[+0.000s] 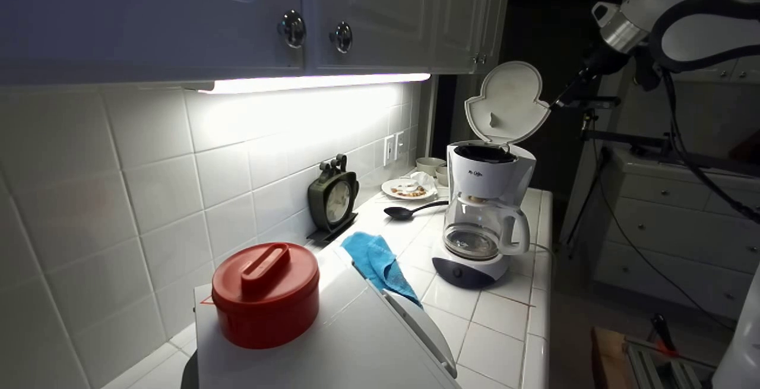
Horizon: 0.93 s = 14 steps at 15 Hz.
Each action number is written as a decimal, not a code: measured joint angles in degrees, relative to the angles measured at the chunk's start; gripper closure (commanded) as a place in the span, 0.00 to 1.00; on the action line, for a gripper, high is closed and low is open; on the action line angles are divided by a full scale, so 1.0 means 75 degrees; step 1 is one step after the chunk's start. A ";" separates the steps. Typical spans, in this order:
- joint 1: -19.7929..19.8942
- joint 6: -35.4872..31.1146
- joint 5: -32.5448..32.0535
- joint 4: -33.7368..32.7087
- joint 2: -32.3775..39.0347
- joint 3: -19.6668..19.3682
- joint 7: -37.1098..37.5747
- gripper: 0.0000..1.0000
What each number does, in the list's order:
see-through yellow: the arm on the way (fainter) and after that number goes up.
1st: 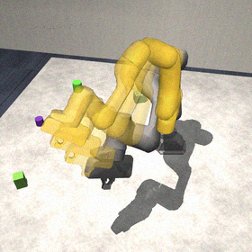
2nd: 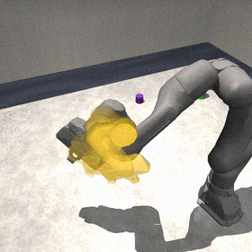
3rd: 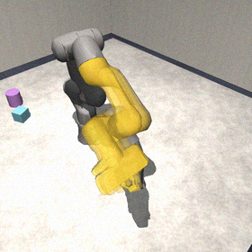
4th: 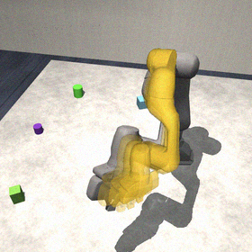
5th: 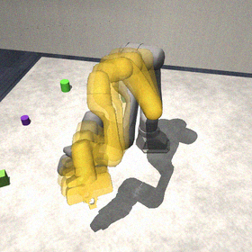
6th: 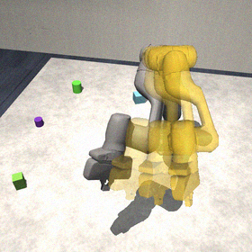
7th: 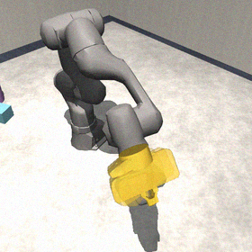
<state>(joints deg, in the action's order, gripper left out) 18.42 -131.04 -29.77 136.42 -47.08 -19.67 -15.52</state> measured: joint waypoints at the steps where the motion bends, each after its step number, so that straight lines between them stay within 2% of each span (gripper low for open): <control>1: -0.0001 0.0000 0.0000 0.0000 0.0000 0.0008 0.0000 0.00; 4: 0.0004 -0.0041 0.0000 -0.0002 0.0011 0.0021 0.0000 0.00; 7: -0.0001 -0.0540 0.0000 -0.0002 0.0050 -0.0029 0.0000 0.00; 14: -0.0099 -0.1457 0.0466 -0.0015 0.0480 -0.0691 -0.0025 0.00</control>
<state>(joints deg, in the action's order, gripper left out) 17.68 -141.97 -26.27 136.30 -43.48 -24.85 -15.70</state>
